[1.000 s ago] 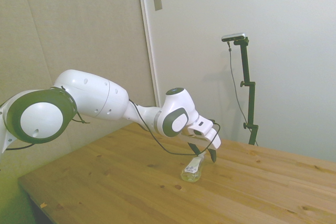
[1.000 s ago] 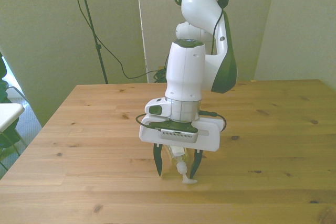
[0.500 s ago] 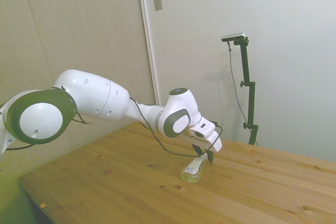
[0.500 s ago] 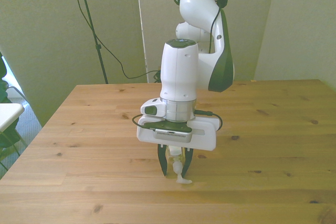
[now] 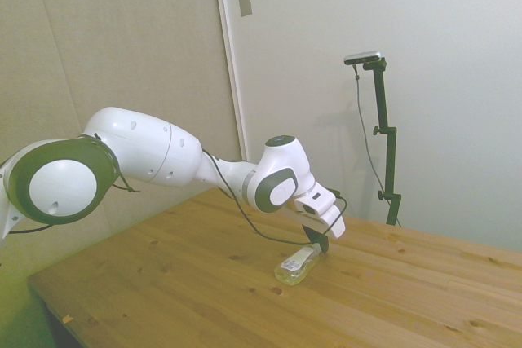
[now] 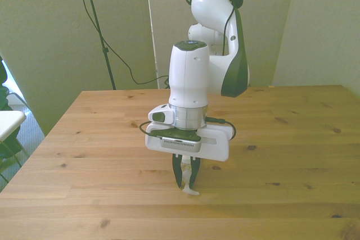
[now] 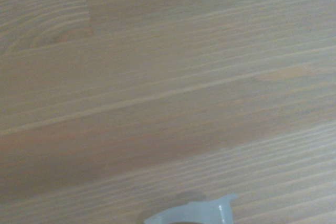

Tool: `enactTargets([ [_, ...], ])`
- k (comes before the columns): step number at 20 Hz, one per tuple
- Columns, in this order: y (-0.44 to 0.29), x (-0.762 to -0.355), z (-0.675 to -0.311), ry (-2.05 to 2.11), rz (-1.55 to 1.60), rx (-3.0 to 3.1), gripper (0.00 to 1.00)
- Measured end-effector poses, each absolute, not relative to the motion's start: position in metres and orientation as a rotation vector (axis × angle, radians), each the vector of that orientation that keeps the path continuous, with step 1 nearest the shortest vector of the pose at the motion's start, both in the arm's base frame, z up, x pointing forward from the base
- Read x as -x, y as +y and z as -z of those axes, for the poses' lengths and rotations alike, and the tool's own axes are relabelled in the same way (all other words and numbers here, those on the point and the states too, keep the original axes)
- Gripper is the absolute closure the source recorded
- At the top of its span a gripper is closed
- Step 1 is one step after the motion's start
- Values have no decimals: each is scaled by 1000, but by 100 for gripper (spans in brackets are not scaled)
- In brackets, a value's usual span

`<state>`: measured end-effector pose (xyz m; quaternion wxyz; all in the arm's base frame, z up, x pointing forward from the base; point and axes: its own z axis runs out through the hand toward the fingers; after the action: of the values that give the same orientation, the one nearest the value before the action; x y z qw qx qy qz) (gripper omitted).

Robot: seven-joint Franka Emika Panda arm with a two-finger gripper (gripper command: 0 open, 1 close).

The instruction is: Stand the sanitizer

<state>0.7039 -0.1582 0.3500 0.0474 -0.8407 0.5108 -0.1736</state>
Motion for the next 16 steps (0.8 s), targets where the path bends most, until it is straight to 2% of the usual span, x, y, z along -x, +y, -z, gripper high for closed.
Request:
enactTargets([
  [3,-126,-693,-372,1508,661,2503,100],
  [9,-67,-637,-440,1424,843,2393,100],
  [16,-31,-601,-455,1370,1033,2296,100],
])
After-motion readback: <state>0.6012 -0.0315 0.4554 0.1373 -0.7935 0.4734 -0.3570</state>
